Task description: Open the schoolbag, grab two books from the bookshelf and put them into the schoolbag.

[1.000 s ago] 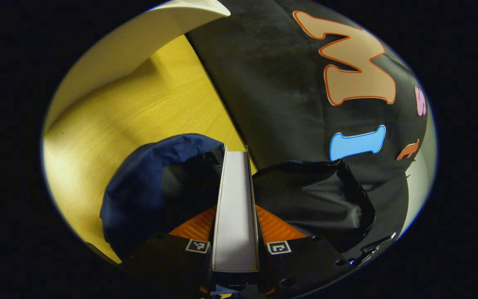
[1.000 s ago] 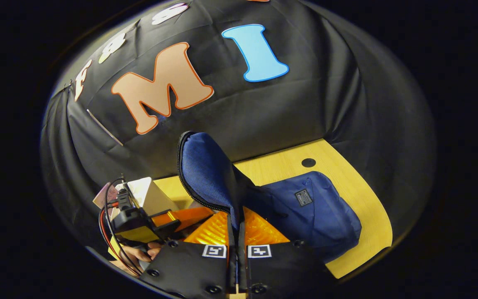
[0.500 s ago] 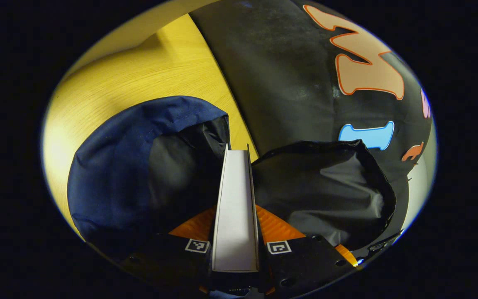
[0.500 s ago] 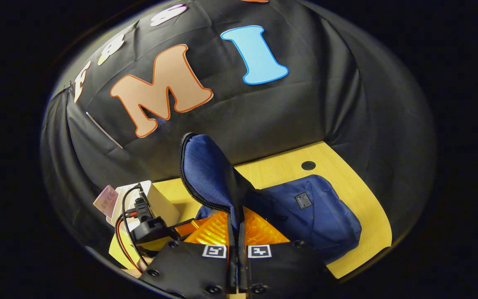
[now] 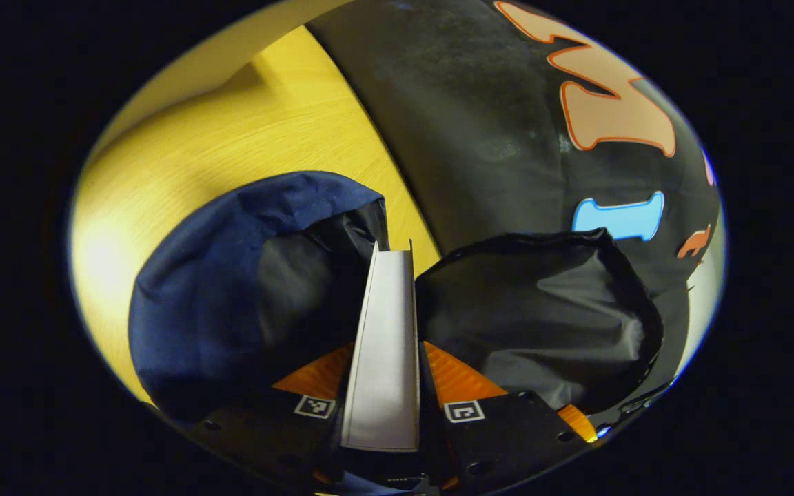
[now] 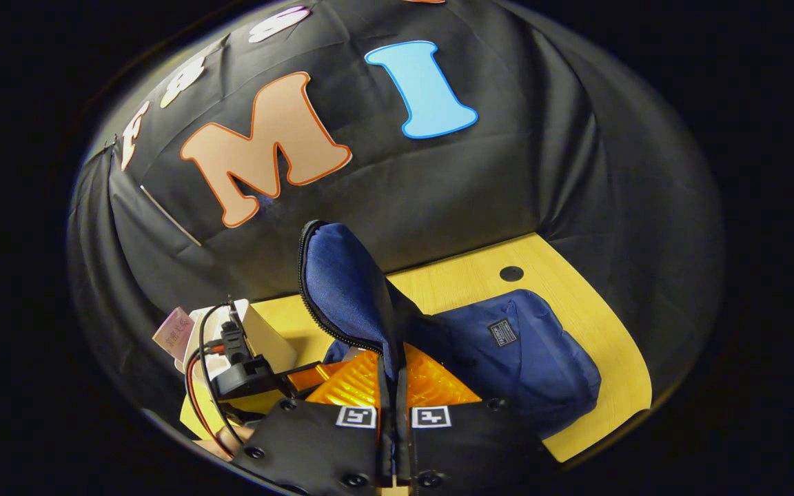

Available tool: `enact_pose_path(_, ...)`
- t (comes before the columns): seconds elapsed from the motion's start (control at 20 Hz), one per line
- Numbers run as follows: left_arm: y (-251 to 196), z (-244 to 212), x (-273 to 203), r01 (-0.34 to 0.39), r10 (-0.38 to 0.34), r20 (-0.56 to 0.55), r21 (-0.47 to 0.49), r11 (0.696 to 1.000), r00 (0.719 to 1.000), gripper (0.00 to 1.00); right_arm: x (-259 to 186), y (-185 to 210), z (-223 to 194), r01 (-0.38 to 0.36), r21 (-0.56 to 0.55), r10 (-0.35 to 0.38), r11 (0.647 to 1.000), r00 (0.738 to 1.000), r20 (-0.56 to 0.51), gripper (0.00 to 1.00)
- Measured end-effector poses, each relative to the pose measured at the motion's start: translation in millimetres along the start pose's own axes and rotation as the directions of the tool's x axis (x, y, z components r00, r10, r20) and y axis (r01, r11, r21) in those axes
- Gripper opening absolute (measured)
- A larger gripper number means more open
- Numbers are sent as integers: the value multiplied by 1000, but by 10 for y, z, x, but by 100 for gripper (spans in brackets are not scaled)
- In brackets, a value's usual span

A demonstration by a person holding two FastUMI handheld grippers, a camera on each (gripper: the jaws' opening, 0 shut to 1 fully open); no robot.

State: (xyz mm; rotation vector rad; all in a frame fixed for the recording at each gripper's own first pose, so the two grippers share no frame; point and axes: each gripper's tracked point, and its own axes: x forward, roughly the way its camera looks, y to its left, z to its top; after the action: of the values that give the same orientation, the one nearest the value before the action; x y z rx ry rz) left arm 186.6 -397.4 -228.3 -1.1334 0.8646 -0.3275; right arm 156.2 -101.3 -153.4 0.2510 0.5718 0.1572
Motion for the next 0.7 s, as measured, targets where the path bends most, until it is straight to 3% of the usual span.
enact_pose_path(0.05, 68, -24, -21, -36, 37, -19, 56, 998, 999, 40, 4, 11, -4, -1, 1, 1, 1000, 1000, -2, 5)
enact_pose_path(0.2, 163, 34, -59, -99, 103, -13, 196, 976, 995, 75, 19, 12, -24, -1, -6, 1, 1000, 1000, -5, 5)
enact_pose_path(0.25, 207, 57, -97, -123, 129, -7, 269, 955, 992, 71, 21, 17, -28, -2, -6, 2, 1000, 1000, -4, 5)
enact_pose_path(0.3, 273, 141, -156, -158, 162, 21, 361, 919, 987, 79, 23, 10, -26, 1, -3, -1, 1000, 1000, -5, 5)
enact_pose_path(0.35, 298, 237, -224, -190, 187, 51, 455, 870, 981, 72, 24, 14, -32, 1, 5, -1, 1000, 1000, -4, 5)
enact_pose_path(0.4, 281, 300, -217, -206, 194, 78, 534, 820, 978, 82, 19, 15, -39, 1, 7, -1, 1000, 1000, -4, 5)
enact_pose_path(0.45, 237, 368, -245, -218, 196, 104, 595, 774, 975, 82, 14, 19, -45, 2, 5, -2, 1000, 1000, -3, 5)
enact_pose_path(0.5, 228, 367, -294, -228, 192, 127, 643, 731, 973, 77, 7, 11, -51, 3, 3, -3, 1000, 1000, -4, 5)
enact_pose_path(0.55, 227, 418, -367, -244, 196, 148, 685, 686, 969, 87, 8, 15, -46, 4, 0, -4, 1000, 1000, -3, 5)
enact_pose_path(0.6, 193, 483, -461, -258, 193, 173, 715, 650, 966, 87, -6, 27, -45, 4, -3, -4, 1000, 1000, -2, 5)
enact_pose_path(0.65, 156, 539, -544, -268, 186, 194, 739, 618, 963, 96, -9, 31, -41, 6, -7, -6, 1000, 1000, -1, 5)
enact_pose_path(0.7, 109, 602, -625, -276, 174, 214, 752, 598, 961, 96, -13, 28, -52, 8, -8, -8, 1000, 1000, -1, 5)
